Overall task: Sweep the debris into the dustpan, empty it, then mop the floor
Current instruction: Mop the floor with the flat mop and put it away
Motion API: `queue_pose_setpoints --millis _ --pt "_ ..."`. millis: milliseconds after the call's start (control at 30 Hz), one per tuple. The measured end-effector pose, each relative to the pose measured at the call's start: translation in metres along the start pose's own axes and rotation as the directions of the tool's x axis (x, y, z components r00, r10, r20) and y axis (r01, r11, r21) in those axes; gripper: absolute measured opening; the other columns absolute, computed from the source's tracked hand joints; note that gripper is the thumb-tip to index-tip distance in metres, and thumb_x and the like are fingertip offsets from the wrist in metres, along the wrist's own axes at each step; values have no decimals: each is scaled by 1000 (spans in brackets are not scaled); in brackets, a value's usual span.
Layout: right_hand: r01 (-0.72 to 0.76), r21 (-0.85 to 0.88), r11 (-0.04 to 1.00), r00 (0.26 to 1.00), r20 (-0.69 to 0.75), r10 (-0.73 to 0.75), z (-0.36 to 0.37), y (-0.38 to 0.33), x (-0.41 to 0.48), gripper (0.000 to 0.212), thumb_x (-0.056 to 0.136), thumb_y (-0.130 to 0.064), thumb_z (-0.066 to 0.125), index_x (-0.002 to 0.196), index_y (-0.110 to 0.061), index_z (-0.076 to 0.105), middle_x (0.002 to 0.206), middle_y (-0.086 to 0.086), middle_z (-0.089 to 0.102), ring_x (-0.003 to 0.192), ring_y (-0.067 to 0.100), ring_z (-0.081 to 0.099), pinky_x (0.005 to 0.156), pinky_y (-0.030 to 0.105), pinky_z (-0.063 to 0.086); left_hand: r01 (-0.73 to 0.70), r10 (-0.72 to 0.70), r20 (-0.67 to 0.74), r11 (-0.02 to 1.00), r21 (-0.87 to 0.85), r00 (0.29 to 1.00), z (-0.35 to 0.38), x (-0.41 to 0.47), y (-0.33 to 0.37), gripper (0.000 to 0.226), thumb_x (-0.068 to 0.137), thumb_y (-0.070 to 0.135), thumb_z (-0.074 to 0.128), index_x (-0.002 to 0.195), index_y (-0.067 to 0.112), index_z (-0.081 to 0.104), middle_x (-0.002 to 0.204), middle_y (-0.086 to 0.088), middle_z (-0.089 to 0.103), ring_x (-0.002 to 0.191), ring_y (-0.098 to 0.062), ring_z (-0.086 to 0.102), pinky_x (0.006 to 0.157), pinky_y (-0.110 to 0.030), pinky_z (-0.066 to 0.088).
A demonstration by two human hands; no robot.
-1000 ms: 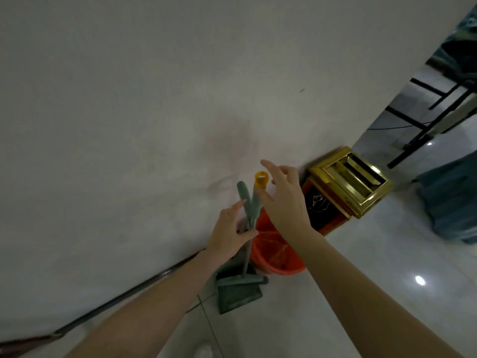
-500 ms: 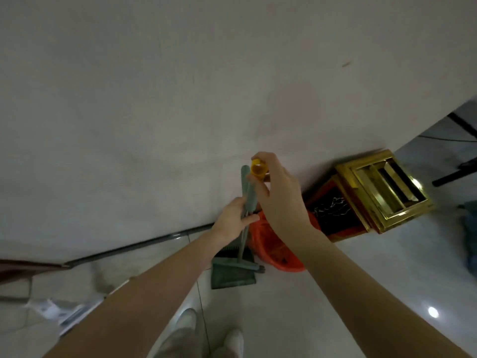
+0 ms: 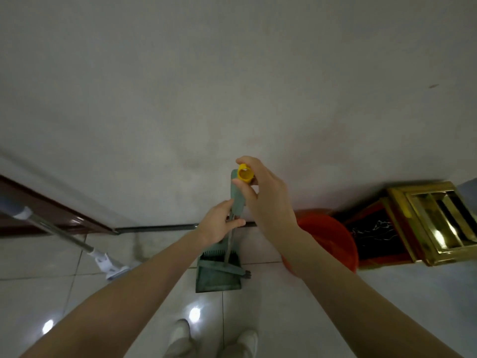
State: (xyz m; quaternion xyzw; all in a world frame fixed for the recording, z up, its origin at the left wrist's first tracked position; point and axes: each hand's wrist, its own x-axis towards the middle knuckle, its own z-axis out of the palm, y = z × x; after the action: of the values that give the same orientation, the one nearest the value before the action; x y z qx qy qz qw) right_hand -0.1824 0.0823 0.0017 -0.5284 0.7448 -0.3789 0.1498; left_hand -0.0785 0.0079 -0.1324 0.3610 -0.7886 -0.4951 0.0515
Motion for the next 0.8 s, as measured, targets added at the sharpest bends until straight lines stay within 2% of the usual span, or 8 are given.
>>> queue_pose_setpoints --millis 233,333,433,633,800 --pt "-29 36 999 999 24 28 58 -52 10 38 94 -22 59 132 -24 52 102 5 65 90 21 62 81 36 55 18 -19 -14 999 -28 1000 -53 -22 -56 40 85 35 67 122 29 54 116 5 63 104 -15 61 95 -43 49" --pt "-48 30 998 998 46 46 75 -67 13 41 95 -22 59 135 -25 50 108 3 65 96 19 62 86 34 54 27 -28 -32 999 -26 999 -66 -25 -67 36 85 32 68 119 27 56 112 1 65 99 -18 62 93 -43 50" --pt "-64 23 998 998 31 63 85 -75 19 41 94 -21 59 134 -25 50 113 3 64 100 18 62 88 32 53 46 -46 -31 999 -20 998 -75 -23 -72 35 86 32 67 118 25 57 111 2 65 95 -14 62 95 -39 50" --pt "-59 -1 998 998 7 59 95 -81 28 38 94 -19 60 131 -23 51 110 3 64 97 14 61 84 24 51 30 -30 11 999 -34 999 -89 -17 -77 42 85 34 67 124 22 56 115 4 64 101 -11 61 98 -36 47" --pt "-59 -9 998 998 0 59 104 -85 32 36 92 -19 63 127 -17 53 109 6 65 96 20 63 85 36 56 28 -27 23 999 -38 999 -97 -18 -77 41 87 28 66 126 22 54 121 1 63 107 -16 60 99 -36 46"
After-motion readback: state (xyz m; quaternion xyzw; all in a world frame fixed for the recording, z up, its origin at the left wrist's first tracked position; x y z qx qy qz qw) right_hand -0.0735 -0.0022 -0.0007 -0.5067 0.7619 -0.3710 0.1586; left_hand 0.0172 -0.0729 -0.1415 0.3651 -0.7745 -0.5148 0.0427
